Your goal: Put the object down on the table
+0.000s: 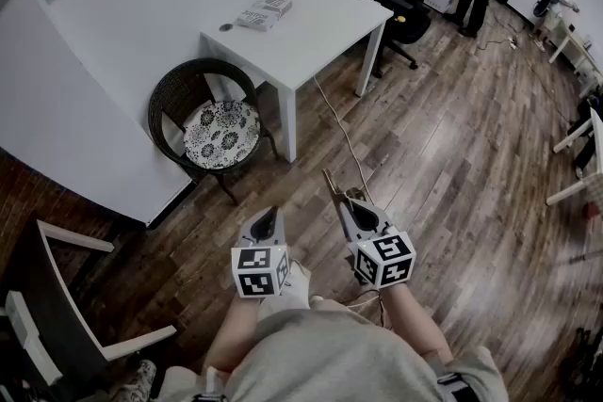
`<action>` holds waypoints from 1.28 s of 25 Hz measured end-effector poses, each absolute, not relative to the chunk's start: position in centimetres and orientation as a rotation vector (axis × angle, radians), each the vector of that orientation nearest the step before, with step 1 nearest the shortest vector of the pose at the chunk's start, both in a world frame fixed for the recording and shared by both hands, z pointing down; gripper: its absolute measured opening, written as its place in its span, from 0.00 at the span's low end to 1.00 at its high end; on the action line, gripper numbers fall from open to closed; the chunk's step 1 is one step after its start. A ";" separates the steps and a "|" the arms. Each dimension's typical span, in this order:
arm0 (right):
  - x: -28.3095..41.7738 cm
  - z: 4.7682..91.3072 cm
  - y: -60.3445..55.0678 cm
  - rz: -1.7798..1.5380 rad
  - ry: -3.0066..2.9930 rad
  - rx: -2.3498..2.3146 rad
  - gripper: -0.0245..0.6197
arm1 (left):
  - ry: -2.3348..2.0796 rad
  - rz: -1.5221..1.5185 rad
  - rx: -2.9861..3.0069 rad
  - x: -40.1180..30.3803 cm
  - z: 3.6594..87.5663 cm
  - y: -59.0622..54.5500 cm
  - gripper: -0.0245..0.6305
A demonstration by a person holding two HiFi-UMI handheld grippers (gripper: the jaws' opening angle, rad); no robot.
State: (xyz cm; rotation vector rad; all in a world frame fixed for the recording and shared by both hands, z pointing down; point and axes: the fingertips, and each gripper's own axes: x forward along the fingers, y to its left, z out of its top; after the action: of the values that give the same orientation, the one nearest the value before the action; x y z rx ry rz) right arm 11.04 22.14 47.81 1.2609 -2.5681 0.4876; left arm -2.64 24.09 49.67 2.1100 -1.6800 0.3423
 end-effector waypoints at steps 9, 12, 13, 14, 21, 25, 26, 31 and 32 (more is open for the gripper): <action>12.9 45.7 30.5 0.469 -2.625 1.275 0.06 | -1.693 0.357 2.126 -0.2 48.7 33.3 0.05; 12.9 45.6 31.2 0.456 -2.631 1.276 0.06 | -1.697 0.364 2.117 -0.3 48.8 34.1 0.05; 12.8 45.6 31.4 0.452 -2.632 1.276 0.06 | -1.701 0.362 2.114 -0.4 48.7 34.2 0.05; 12.7 45.5 31.5 0.448 -2.632 1.274 0.06 | -1.704 0.356 2.112 -0.5 48.6 34.3 0.05; 13.2 45.2 32.5 0.395 -2.635 1.259 0.06 | -1.711 0.323 2.122 0.0 47.9 35.0 0.05; 13.7 44.8 32.5 0.407 -2.646 1.258 0.06 | -1.706 0.310 2.135 0.6 47.3 35.0 0.05; 13.7 44.8 32.5 0.425 -2.652 1.253 0.06 | -1.705 0.310 2.138 0.7 47.2 35.0 0.05; 13.8 45.1 32.4 0.435 -2.659 1.257 0.06 | -1.693 0.314 2.144 1.1 47.5 35.0 0.05; 13.8 45.0 32.3 0.435 -2.662 1.257 0.06 | -1.693 0.316 2.143 1.1 47.5 34.9 0.05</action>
State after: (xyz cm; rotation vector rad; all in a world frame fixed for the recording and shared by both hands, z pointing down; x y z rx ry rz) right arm 13.83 32.34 44.99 1.2566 -2.6621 0.4349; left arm 1.09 34.94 47.54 2.1432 -1.6927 0.3163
